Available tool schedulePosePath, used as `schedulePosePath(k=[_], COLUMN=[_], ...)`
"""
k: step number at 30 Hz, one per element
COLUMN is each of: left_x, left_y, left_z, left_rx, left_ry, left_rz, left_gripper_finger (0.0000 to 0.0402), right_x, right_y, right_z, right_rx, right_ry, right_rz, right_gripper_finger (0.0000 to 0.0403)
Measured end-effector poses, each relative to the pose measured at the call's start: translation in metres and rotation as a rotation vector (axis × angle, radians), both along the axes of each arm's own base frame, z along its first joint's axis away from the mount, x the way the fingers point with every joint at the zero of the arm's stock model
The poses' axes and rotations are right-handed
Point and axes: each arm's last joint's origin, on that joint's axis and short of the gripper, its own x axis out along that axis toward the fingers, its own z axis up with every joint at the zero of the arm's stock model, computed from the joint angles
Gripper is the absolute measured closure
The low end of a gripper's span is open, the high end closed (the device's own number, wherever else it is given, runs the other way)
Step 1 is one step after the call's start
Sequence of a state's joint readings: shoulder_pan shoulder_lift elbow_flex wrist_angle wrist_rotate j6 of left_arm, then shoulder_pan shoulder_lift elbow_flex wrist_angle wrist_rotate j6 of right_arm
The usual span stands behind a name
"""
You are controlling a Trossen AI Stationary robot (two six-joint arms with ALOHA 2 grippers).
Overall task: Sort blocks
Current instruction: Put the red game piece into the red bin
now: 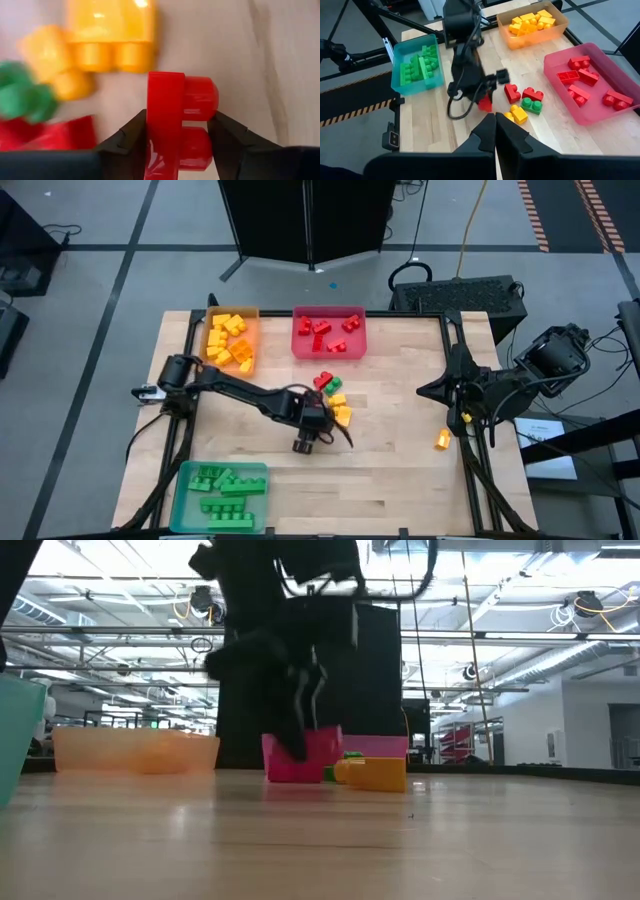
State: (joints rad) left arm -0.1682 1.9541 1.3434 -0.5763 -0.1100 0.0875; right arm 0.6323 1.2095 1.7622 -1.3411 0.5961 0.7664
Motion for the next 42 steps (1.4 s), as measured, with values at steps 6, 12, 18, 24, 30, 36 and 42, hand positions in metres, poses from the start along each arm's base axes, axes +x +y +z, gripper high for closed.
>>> schedulePosePath(k=[6, 12, 18, 24, 30, 36, 42], left_x=[-0.008, -0.018, -0.033, -0.048, -0.05, -0.034, -0.025], left_y=[0.029, 0.105, 0.189, 0.236, 0.237, 0.186, 0.096], left_z=[0.044, 0.071, 0.076, 0.076, 0.075, 0.074, 0.069], left_rx=[-0.014, 0.109, 0.131, 0.149, 0.111, -0.048, -0.026], left_ry=[-0.129, -0.223, -0.284, -0.317, -0.315, -0.228, -0.083], left_rz=[0.215, 0.497, 0.726, 0.86, 0.863, 0.715, 0.384], left_gripper_finger=[0.0242, 0.0242, 0.0242, 0.015, 0.0065, 0.0066, 0.0068], right_x=[0.0, 0.0, 0.0, 0.0, 0.0, 0.0, 0.0], right_y=[0.0, 0.0, 0.0, 0.0, 0.0, 0.0, 0.0], right_z=[0.0, 0.0, 0.0, 0.0, 0.0, 0.0, -0.001], right_rx=[-0.001, -0.012, -0.007, 0.004, -0.002, -0.022, -0.032], right_ry=[0.0, -0.001, -0.004, -0.006, -0.005, -0.002, 0.009], right_rz=[0.0, 0.003, 0.0, -0.007, -0.003, 0.011, 0.014], right_gripper_finger=[0.0403, 0.0403, 0.0403, 0.0403, 0.0403, 0.0403, 0.0403])
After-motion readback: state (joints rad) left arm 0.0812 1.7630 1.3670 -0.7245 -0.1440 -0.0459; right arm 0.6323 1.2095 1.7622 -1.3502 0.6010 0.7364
